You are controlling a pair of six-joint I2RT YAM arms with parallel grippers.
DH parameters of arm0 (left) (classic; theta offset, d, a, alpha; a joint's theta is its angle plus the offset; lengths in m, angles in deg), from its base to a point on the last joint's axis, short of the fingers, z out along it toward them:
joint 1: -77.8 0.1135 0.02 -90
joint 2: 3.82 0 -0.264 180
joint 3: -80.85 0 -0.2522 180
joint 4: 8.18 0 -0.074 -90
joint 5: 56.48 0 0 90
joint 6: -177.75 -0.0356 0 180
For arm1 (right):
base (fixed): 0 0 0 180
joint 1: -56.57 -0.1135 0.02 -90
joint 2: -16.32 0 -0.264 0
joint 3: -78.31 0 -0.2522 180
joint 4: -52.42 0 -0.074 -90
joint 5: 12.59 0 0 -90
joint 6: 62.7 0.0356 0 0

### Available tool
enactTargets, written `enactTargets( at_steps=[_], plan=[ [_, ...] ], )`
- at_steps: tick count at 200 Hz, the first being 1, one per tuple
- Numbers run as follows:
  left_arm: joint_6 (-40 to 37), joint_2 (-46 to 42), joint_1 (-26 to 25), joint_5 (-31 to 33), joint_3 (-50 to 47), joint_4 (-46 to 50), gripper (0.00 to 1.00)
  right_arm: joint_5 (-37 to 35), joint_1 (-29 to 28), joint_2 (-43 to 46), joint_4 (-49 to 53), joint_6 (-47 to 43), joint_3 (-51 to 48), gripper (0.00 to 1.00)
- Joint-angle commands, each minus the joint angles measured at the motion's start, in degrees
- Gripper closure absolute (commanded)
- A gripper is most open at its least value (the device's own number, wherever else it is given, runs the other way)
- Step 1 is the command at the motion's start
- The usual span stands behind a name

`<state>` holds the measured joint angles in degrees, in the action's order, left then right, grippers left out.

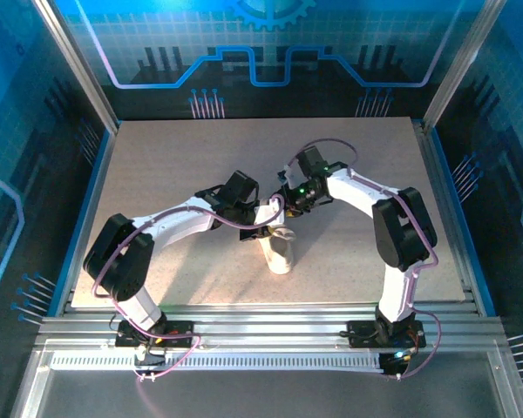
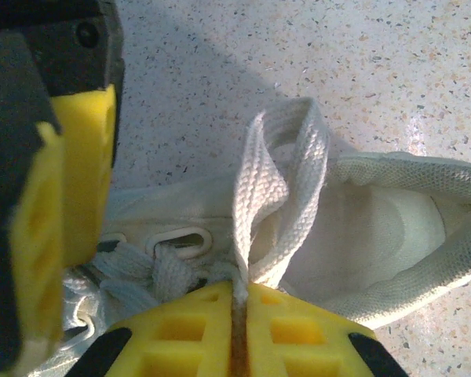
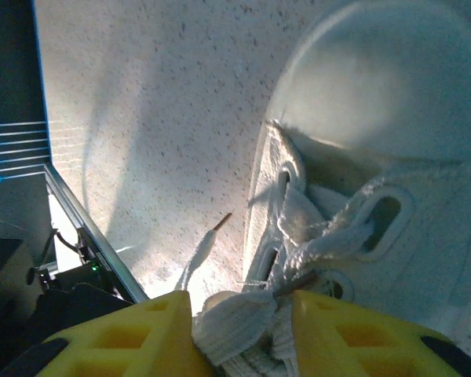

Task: Tie the shoes

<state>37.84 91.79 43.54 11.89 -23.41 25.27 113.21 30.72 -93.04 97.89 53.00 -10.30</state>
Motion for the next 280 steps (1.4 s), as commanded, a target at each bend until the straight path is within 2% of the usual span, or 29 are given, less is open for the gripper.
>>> enactTargets(
  at_steps=[1,114,204,245,280],
  plan=[
    [-1.13,-0.43,-0.74,-1.09,-1.37,0.98,0.89,-3.95,-1.51,-0.76,5.25,-0.49,2.13,0.61],
    [-2.29,-0.25,-0.9,-1.29,-1.46,0.55,0.9,-12.07,-5.06,-3.49,10.48,-1.58,5.53,0.6],
    [-2.9,-0.51,-0.95,-1.31,-2.2,0.28,0.9,-12.06,-6.22,-4.0,10.29,-0.7,5.78,0.57],
    [-2.92,-0.6,-0.87,-1.26,-2.39,-0.15,0.9,-11.29,-6.85,-4.63,10.22,-0.81,7.08,0.74],
    [-3.16,-0.53,-0.87,-1.15,-2.31,-0.22,0.9,-12.05,-6.85,-2.96,9.63,-0.63,7.54,0.94]
  ],
)
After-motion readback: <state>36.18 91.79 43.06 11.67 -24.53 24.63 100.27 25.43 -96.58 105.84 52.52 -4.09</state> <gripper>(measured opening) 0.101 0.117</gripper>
